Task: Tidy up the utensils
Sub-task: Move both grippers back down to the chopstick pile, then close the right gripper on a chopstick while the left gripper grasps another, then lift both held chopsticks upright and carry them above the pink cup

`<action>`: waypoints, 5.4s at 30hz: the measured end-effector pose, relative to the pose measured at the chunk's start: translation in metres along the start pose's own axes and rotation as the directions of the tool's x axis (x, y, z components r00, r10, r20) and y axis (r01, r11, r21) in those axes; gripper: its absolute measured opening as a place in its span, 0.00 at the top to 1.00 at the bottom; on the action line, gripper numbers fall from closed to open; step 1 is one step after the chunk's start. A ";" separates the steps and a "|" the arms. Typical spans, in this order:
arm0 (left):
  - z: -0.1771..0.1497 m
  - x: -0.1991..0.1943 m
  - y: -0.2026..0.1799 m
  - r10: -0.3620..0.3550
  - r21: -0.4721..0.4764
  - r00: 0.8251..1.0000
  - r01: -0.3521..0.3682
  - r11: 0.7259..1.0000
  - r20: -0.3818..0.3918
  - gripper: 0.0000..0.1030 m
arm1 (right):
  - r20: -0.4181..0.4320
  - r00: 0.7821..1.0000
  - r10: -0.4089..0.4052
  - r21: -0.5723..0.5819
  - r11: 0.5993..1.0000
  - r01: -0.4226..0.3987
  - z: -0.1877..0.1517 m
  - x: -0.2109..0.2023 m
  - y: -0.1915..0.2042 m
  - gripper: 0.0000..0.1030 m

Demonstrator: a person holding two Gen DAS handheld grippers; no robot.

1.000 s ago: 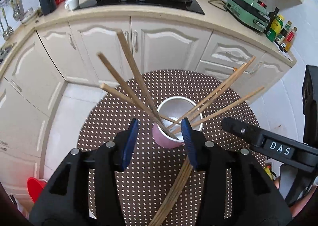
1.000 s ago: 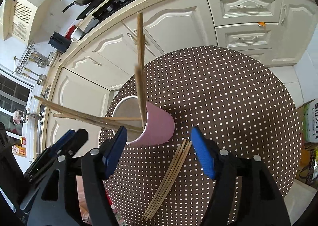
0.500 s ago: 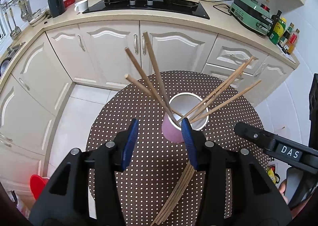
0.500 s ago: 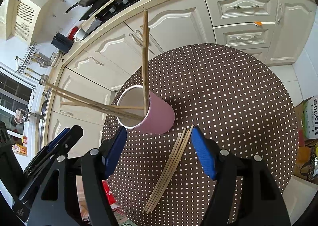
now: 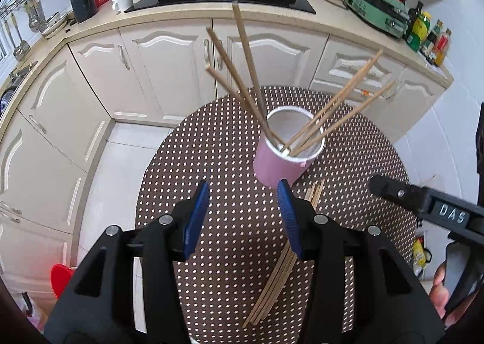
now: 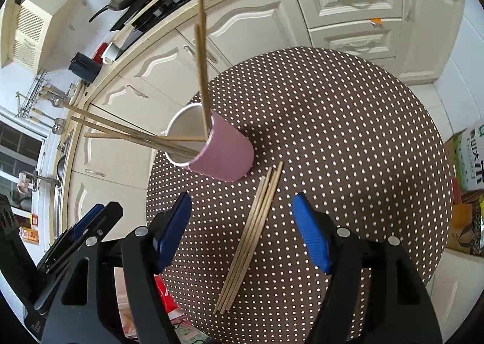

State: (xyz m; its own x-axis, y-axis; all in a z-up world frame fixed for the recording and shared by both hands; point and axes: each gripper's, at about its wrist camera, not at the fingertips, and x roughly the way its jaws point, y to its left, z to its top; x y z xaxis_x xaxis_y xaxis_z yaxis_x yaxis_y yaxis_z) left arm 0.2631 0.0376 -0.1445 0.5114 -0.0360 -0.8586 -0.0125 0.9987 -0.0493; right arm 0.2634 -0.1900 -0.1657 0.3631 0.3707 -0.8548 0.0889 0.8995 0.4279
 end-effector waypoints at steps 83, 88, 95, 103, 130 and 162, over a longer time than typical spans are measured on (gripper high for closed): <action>-0.030 0.157 -0.022 -0.151 0.206 0.902 0.250 0.946 -0.404 0.38 | -0.153 0.977 -0.148 0.024 0.988 0.153 -0.021 0.184 0.042 0.95; -0.035 0.159 -0.040 -0.128 0.208 0.903 0.229 0.951 -0.410 0.38 | -0.161 0.983 -0.093 0.043 0.994 0.101 -0.018 0.177 0.024 0.96; -0.037 0.167 -0.062 -0.092 0.229 0.896 0.209 0.951 -0.434 0.35 | -0.167 0.985 -0.036 0.086 0.995 0.051 -0.019 0.152 -0.007 0.96; -0.023 0.182 -0.074 -0.065 0.217 0.873 0.192 0.957 -0.484 0.30 | -0.171 0.985 0.003 0.164 0.986 0.026 -0.016 0.143 -0.021 0.96; -0.028 0.177 -0.117 -0.020 0.214 0.895 0.129 0.968 -0.445 0.94 | -0.140 0.990 -0.022 0.221 0.974 0.053 -0.020 0.095 -0.058 0.96; -0.007 0.031 -0.031 0.001 -0.059 0.994 -0.007 0.998 -0.107 0.94 | 0.027 0.999 0.044 -0.059 0.997 -0.042 -0.008 -0.031 -0.033 0.95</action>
State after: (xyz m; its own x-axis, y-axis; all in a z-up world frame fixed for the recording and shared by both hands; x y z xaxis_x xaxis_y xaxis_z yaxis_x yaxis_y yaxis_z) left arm 0.2739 0.0057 -0.1734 0.4163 -0.0391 -0.9084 -0.0671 0.9950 -0.0735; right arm 0.2415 -0.2291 -0.1558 0.3914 0.4035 -0.8271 0.0189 0.8950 0.4456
